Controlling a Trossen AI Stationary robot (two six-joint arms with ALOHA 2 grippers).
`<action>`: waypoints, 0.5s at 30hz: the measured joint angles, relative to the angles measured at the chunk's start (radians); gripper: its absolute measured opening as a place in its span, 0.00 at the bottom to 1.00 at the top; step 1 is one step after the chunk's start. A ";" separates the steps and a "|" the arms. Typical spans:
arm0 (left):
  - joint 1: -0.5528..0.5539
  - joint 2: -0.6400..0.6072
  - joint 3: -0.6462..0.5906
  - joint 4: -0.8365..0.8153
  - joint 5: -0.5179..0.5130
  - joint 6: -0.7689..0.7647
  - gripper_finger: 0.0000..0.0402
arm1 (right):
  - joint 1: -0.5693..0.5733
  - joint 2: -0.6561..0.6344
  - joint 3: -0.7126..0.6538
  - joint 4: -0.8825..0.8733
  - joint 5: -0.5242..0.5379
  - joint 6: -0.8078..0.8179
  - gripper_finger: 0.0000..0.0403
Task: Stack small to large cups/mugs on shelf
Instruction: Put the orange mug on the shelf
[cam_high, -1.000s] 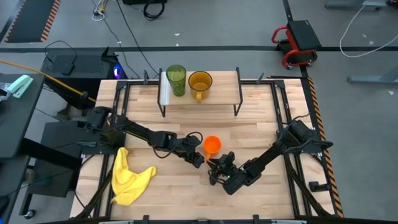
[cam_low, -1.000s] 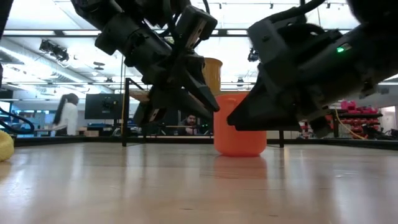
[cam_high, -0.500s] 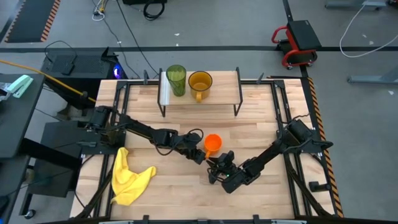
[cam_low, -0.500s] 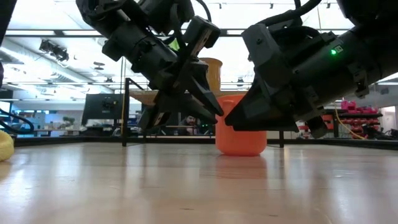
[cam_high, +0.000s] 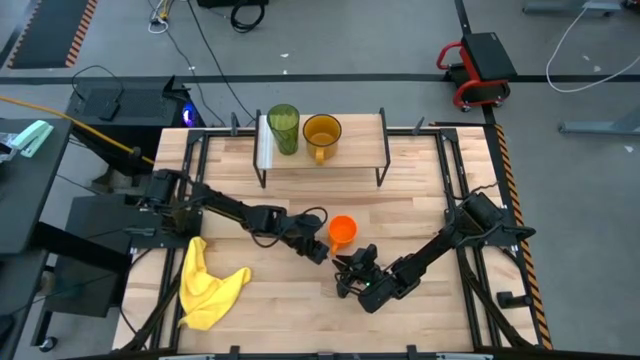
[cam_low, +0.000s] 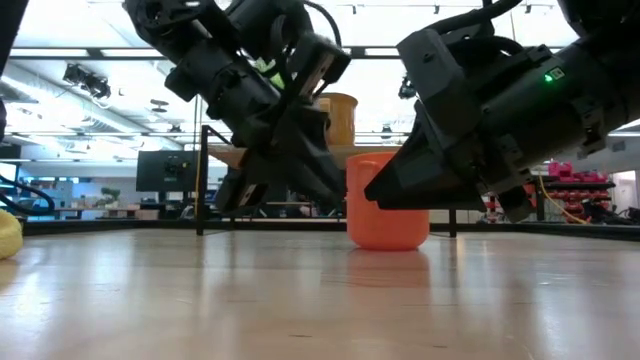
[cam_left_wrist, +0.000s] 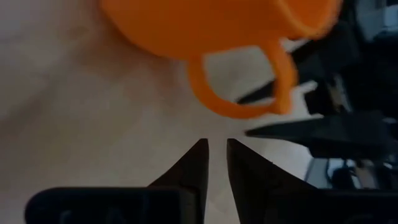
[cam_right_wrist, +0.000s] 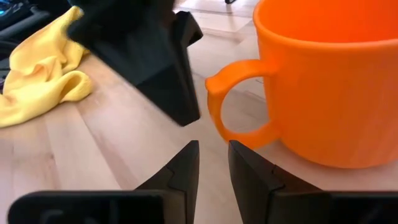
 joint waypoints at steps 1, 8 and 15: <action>0.006 0.000 0.000 -0.012 0.000 0.003 0.16 | 0.000 0.000 0.000 0.000 0.000 0.000 0.23; 0.031 0.000 0.000 0.018 0.000 0.015 0.16 | 0.000 0.000 0.000 0.000 0.000 0.000 0.23; 0.023 0.000 0.003 0.066 0.000 0.016 0.17 | 0.000 0.000 0.000 0.000 0.000 0.001 0.23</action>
